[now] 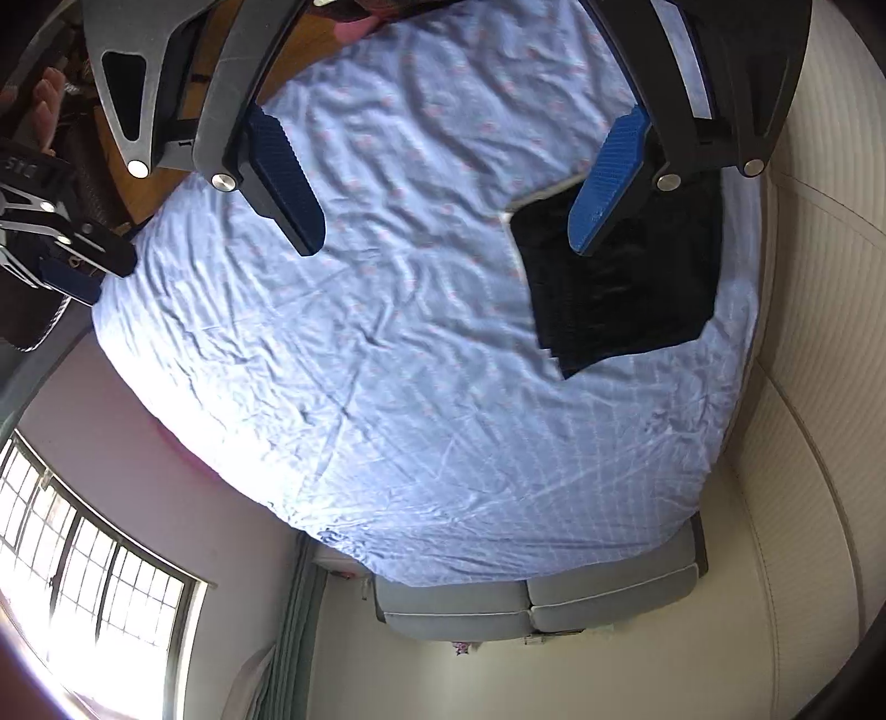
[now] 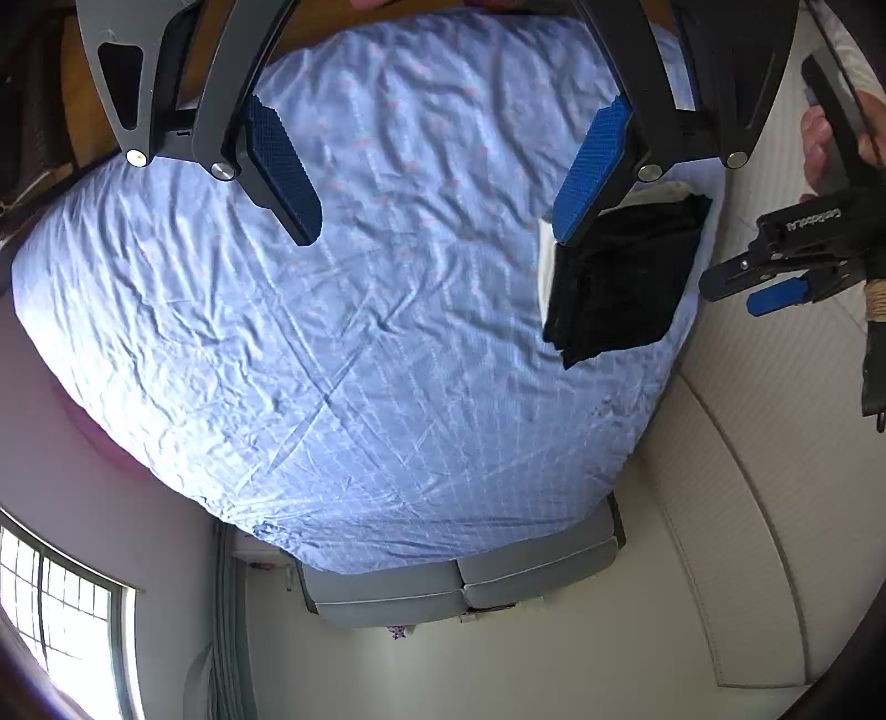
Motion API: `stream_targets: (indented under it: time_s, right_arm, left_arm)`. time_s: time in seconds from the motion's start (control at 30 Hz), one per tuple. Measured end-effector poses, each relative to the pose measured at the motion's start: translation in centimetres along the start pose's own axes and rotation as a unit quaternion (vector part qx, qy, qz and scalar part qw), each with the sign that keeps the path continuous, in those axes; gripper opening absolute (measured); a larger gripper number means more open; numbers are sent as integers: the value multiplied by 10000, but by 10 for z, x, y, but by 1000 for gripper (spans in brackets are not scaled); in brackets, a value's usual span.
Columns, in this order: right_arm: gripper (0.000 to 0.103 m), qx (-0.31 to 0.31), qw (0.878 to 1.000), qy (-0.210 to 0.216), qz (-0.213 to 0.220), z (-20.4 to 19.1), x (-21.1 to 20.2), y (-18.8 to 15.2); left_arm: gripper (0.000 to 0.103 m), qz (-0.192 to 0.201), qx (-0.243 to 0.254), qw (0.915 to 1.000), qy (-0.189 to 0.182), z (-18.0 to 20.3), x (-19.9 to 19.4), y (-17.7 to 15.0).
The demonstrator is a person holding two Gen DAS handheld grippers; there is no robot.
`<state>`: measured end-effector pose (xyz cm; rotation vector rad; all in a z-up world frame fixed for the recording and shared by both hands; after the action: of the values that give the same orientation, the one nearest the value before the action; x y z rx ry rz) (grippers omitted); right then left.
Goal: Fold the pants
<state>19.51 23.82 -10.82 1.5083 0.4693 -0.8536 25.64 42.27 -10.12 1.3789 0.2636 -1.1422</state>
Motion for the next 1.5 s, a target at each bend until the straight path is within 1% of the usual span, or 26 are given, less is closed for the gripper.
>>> stream_targets:
  time_s: [0.03,0.1,0.27,0.33,0.43,0.5,0.6,0.77,0.87,0.97,1.07,1.2,1.3,1.5]
  right_arm:
    - [86,-36,10000,3,36,9,-1,1]
    - [86,-102,9999,-8,122,28,-2,6]
    - [86,-125,9997,-22,189,68,10,20]
    - [86,-144,9997,7,179,81,16,27]
    - [86,-151,9997,-44,190,107,23,40]
    - [86,-116,9997,-72,208,123,25,49]
    - [86,-83,9994,-134,305,151,26,61]
    - [86,-175,9989,-150,397,196,29,76]
    - [86,-397,9978,-155,498,226,31,83]
    - [86,-511,9976,63,464,254,32,90]
    - [86,-691,9961,231,499,279,30,95]
    - [86,-836,9943,381,547,304,25,96]
    - [86,-891,9932,495,554,320,21,93]
    - [86,-913,9917,689,582,339,11,86]
  left_arm:
    - [92,46,0,10000,1,13,3,3]
    - [93,156,70,9997,154,31,6,7]
    - [94,308,519,9973,420,78,28,25]
    - [94,342,543,9974,338,95,39,32]
    - [94,225,504,9984,108,118,60,47]
    - [94,207,598,9980,-87,137,71,55]
    - [94,264,654,9975,-56,164,79,65]
    - [94,428,368,9984,28,208,91,74]
    - [94,561,103,9982,166,233,97,77]
    - [94,722,-183,9965,380,257,99,76]
    - [94,852,-424,9944,456,281,99,74]
    - [94,913,-542,9928,559,308,100,70]
    - [94,955,-633,9918,560,324,98,68]
    - [99,1117,-623,9891,728,349,88,64]
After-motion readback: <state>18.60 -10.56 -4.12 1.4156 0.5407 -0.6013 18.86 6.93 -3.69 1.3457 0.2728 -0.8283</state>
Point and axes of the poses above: each gripper's, at about its wrist camera, not at the fingertips, and x roughly the way its jaws point, z to its right, y to its top, the point moved 7 cm from there along x, roughly the way its jaws point, and after that the axes turned 14 degrees about -y, right-handed, at the moved point
